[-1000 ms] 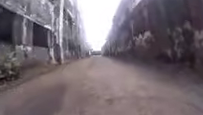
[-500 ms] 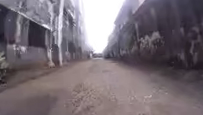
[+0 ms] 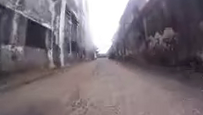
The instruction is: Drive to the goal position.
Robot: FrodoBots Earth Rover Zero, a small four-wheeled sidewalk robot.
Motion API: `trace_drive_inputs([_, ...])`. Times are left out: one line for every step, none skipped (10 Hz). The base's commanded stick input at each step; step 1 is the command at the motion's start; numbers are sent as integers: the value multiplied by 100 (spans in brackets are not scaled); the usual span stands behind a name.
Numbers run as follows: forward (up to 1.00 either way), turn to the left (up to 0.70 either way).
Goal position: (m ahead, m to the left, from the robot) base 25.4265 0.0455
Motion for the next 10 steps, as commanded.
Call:
trace_drive_inputs([100,2])
trace_drive_inputs([100,2])
trace_drive_inputs([100,2])
trace_drive_inputs([100,2])
trace_drive_inputs([100,2])
trace_drive_inputs([100,2])
trace_drive_inputs([100,2])
trace_drive_inputs([100,2])
trace_drive_inputs([100,2])
trace_drive_inputs([100,2])
